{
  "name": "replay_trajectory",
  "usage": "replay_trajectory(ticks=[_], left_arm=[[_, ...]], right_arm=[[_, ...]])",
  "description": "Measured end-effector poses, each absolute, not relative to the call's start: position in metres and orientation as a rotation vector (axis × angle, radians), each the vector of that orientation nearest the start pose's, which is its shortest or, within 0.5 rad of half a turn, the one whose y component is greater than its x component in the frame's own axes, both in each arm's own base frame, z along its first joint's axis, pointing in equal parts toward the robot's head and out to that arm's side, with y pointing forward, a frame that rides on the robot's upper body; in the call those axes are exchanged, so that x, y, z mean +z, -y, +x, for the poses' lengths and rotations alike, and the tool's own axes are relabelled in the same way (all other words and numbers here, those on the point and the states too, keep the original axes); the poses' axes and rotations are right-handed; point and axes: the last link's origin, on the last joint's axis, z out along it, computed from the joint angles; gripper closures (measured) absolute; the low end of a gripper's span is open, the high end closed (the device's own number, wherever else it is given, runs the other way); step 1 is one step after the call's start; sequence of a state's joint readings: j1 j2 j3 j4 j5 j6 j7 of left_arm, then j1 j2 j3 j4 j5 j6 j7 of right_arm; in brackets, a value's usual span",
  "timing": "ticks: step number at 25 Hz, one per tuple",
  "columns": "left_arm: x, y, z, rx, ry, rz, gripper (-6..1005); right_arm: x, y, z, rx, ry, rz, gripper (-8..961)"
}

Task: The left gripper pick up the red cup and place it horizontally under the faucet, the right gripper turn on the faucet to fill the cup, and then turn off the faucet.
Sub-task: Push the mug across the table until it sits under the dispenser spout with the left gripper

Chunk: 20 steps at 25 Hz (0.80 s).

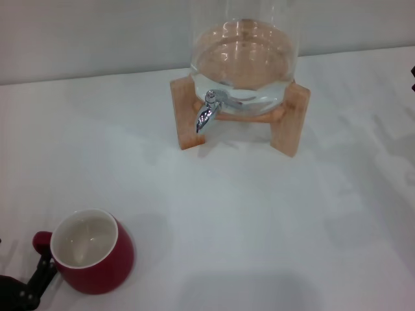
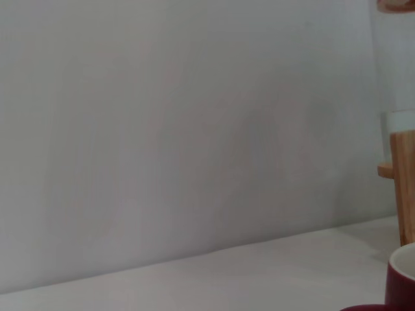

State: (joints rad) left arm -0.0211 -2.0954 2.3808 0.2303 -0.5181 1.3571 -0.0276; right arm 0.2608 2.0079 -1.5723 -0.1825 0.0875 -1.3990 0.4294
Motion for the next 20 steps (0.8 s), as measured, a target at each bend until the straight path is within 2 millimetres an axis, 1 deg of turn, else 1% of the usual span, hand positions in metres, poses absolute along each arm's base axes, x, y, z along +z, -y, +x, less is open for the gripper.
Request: replay_trajectory(ticks=[20], left_arm=[[-0.0578, -0.1748, -0.3601, -0.580, 0.489, -1.815, 123]], right_arm=[[0.0563, -0.2844, 0.3618, 0.894, -0.497, -1.475, 162]])
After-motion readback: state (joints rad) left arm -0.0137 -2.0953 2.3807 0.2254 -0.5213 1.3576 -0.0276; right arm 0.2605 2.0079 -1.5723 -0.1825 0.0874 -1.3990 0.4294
